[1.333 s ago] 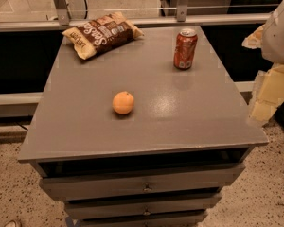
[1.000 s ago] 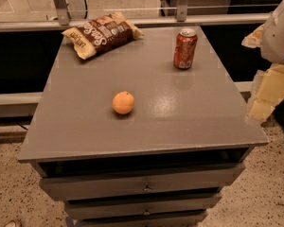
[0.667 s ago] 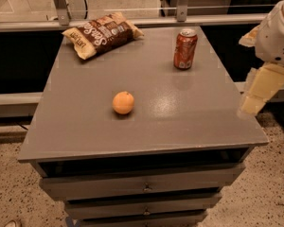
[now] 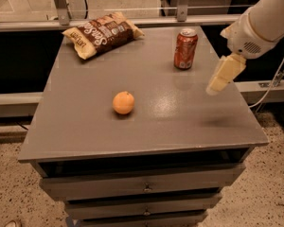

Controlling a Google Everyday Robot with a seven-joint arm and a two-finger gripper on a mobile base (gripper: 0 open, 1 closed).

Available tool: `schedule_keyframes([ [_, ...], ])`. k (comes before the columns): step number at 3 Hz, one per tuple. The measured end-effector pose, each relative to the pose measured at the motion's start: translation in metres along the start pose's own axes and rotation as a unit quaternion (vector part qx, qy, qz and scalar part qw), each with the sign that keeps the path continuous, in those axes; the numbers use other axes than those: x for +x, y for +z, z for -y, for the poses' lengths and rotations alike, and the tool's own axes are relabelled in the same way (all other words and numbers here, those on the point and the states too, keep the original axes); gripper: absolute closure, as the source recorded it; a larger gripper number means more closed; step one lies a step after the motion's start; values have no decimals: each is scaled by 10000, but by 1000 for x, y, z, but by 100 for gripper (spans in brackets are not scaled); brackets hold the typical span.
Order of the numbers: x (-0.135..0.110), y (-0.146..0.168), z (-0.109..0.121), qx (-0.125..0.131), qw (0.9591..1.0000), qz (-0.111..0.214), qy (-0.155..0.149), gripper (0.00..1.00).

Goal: Pick coke can

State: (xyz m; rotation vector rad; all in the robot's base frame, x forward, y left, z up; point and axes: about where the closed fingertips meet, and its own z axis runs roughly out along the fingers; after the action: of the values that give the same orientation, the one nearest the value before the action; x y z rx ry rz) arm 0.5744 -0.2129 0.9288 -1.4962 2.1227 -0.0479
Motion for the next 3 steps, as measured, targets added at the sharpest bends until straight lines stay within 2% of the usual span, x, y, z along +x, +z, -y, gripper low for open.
schedule_keyframes([
  [1,-15,34,44,202,9963,719,430,0],
  [2,-31,57,68,251,9873,1384,737,0],
  [3,-42,82,96,325,9669,2231,1192,0],
])
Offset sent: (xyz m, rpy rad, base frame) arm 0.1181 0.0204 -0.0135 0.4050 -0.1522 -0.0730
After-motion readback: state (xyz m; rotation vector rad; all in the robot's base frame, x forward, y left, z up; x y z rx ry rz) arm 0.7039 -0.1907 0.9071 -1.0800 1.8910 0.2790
